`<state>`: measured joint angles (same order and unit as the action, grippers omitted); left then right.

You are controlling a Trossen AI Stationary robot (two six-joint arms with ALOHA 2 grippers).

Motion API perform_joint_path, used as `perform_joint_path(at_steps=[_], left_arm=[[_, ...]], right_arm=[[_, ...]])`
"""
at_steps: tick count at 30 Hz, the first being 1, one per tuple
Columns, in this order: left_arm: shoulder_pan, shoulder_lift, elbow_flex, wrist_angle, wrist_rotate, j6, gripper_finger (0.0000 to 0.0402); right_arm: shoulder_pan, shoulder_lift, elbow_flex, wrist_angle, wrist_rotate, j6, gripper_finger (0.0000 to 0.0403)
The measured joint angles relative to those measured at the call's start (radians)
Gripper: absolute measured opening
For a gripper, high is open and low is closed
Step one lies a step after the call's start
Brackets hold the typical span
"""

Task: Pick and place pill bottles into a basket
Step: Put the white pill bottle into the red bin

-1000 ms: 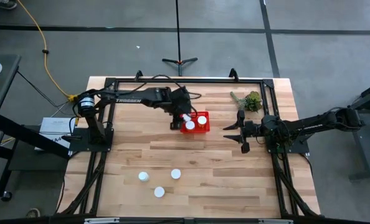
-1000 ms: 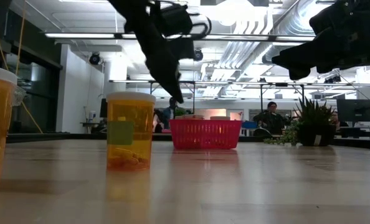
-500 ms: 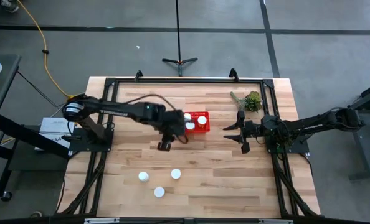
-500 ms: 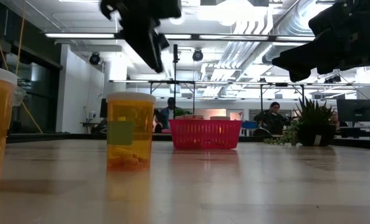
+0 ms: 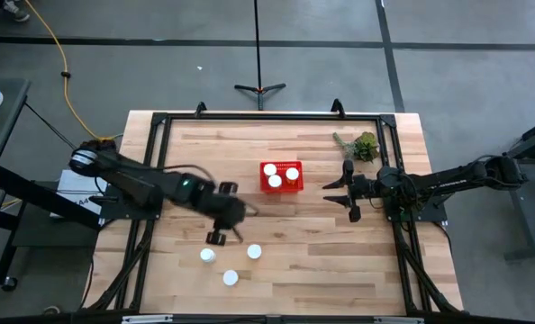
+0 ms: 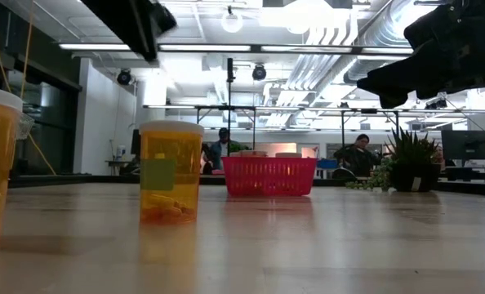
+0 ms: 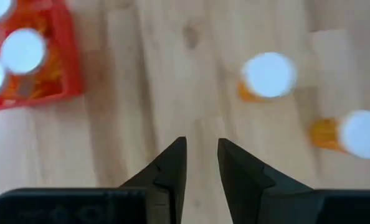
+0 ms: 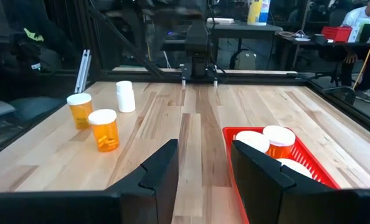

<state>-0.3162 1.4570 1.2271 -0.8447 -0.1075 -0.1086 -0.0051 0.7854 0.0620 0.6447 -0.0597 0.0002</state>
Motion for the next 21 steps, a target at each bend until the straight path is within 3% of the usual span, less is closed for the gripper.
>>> perform_joint_path(at_steps=[7, 13, 16, 21], left_arm=[[-0.211, -0.051, -0.044, 0.184, -0.097, 0.037, 0.0127], [-0.272, -0.017, -0.046, 0.233, -0.157, 0.046, 0.0138], [-0.274, -0.001, -0.046, 0.251, -0.146, 0.025, 0.0176], [-0.274, 0.017, -0.046, 0.174, -0.069, -0.084, 0.0274]], right_arm=[[0.000, 0.000, 0.000, -0.006, 0.000, 0.000, 0.0139], [0.000, 0.000, 0.000, -0.013, 0.000, 0.003, 0.0139], [0.000, 0.000, 0.000, -0.015, 0.000, 0.004, 0.0139], [0.000, 0.000, 0.000, -0.021, 0.000, 0.026, 0.0139]])
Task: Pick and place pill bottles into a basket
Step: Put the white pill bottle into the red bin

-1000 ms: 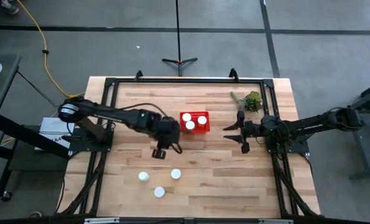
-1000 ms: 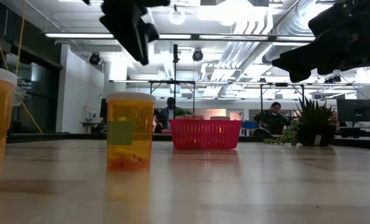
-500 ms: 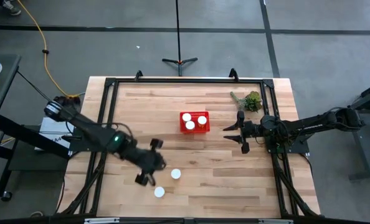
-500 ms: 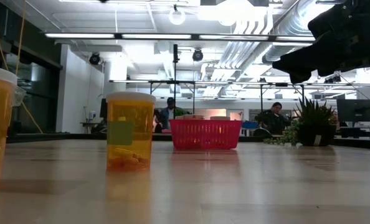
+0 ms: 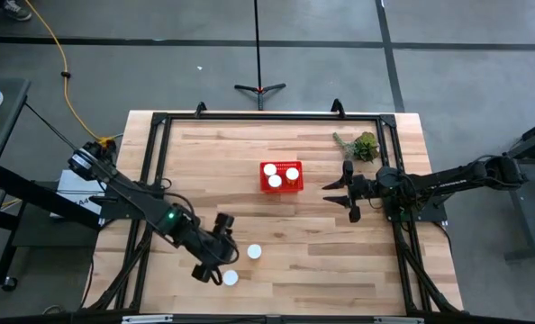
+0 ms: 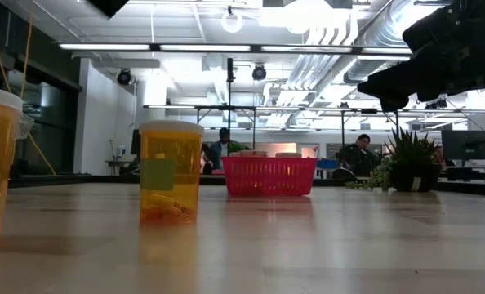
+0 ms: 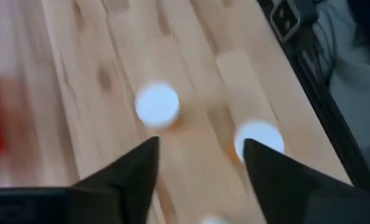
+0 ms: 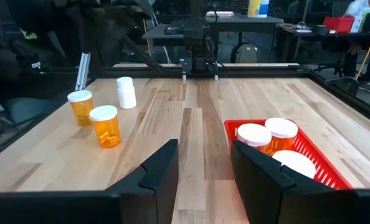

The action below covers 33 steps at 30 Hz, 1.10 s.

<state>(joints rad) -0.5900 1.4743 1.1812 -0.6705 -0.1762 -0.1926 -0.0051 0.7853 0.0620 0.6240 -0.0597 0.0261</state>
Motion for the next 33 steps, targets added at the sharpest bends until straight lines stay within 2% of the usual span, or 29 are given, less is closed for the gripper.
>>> perform_joint_path(at_steps=[4, 8, 18, 25, 33], left_arm=[[0.000, 0.001, 0.000, -0.102, 0.010, -0.162, 0.0329], [0.000, 0.001, 0.000, -0.162, 0.009, -0.266, 0.0345], [-0.036, 0.002, 0.000, -0.216, 0.008, -0.389, 0.0310], [-0.046, 0.002, 0.000, -0.223, 0.002, -0.406, 0.0290], [-0.045, 0.002, 0.000, -0.223, 0.002, -0.415, 0.0286]], right_arm=[[0.000, 0.000, 0.000, -0.003, 0.000, -0.001, 0.0139], [0.000, 0.000, 0.000, -0.006, 0.000, -0.004, 0.0139], [0.000, 0.000, 0.000, -0.018, 0.000, -0.008, 0.0139], [0.000, 0.000, 0.000, -0.018, 0.000, -0.008, 0.0139], [0.000, 0.000, 0.000, -0.017, 0.004, -0.008, 0.0139]])
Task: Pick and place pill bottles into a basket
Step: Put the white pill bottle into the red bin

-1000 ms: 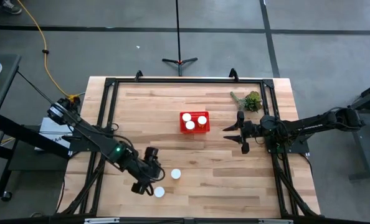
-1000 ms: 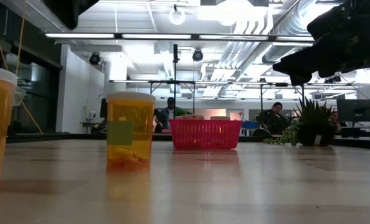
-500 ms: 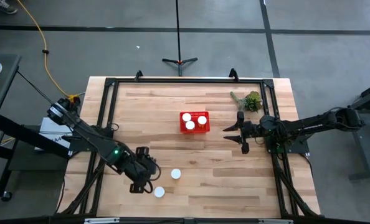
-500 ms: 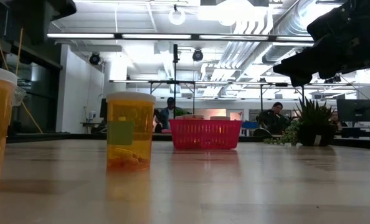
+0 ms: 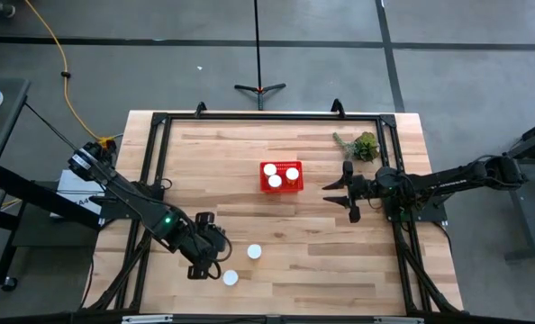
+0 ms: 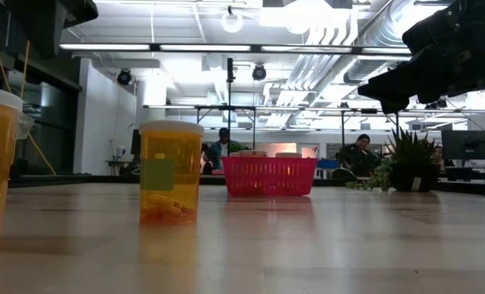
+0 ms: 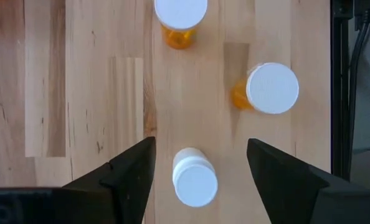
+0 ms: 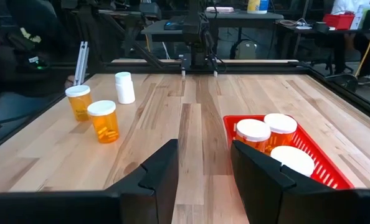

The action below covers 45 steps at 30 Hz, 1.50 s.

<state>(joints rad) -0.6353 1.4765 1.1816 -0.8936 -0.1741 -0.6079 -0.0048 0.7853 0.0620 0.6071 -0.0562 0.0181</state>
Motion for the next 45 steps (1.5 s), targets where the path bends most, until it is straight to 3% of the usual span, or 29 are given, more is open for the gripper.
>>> perform_joint_path(at_steps=[4, 14, 22, 28, 36, 45], left_arm=[[0.000, 0.000, 0.000, 0.000, -0.013, 0.023, 0.0286], [0.000, 0.000, 0.000, 0.000, -0.186, 0.280, 0.0286], [0.000, 0.000, 0.001, 0.001, -0.242, 0.342, 0.0279], [0.000, 0.000, 0.001, 0.001, -0.247, 0.362, 0.0207], [0.001, 0.000, 0.001, -0.013, -0.157, 0.423, 0.0032], [0.001, 0.000, 0.001, -0.029, -0.123, 0.303, 0.0043]], right_arm=[[0.000, 0.000, 0.000, 0.001, 0.024, 0.000, 0.0139], [0.000, 0.000, 0.000, 0.000, 0.027, -0.044, 0.0139], [0.000, 0.000, 0.000, -0.004, 0.026, -0.045, 0.0139], [0.000, 0.000, 0.000, -0.005, 0.026, -0.045, 0.0139], [0.000, 0.000, 0.000, -0.005, 0.026, -0.045, 0.0139], [0.000, 0.000, 0.000, -0.005, 0.026, -0.045, 0.0139]])
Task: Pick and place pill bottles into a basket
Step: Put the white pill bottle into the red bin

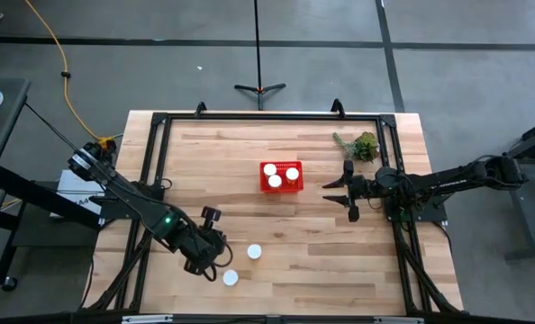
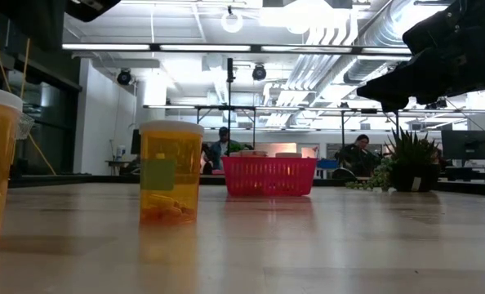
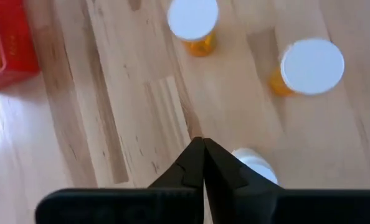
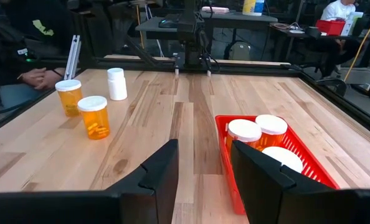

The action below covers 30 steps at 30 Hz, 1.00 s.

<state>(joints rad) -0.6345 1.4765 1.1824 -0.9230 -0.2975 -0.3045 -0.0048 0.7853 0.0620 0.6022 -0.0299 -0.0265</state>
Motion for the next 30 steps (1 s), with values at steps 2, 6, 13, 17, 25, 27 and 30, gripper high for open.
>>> perform_joint_path(at_steps=[2, 6, 13, 17, 25, 27, 30], left_arm=[[0.000, 0.000, 0.000, 0.002, -0.020, -0.048, 0.0046], [0.000, 0.000, 0.000, 0.000, -0.011, -0.107, 0.0088], [0.000, 0.000, 0.000, 0.000, 0.043, -0.289, 0.0254], [-0.002, 0.020, 0.001, -0.022, 0.110, -0.424, 0.0314], [-0.002, 0.121, 0.001, -0.036, 0.220, -0.494, 0.0330], [-0.001, 0.142, 0.001, -0.061, 0.231, -0.495, 0.0330], [0.000, 0.156, 0.000, -0.085, 0.230, -0.512, 0.0330]], right_arm=[[0.000, 0.000, 0.000, 0.000, 0.000, 0.000, 0.0139], [0.000, 0.000, 0.000, 0.000, 0.000, 0.000, 0.0139], [0.000, 0.000, 0.000, 0.000, 0.000, 0.000, 0.0139], [0.000, 0.000, 0.000, 0.000, 0.000, 0.000, 0.0139], [0.000, 0.000, 0.000, -0.007, 0.000, 0.000, 0.0139], [0.000, -0.001, 0.000, -0.017, 0.000, 0.000, 0.0139], [0.000, 0.000, 0.000, -0.016, 0.000, 0.000, 0.0139]])
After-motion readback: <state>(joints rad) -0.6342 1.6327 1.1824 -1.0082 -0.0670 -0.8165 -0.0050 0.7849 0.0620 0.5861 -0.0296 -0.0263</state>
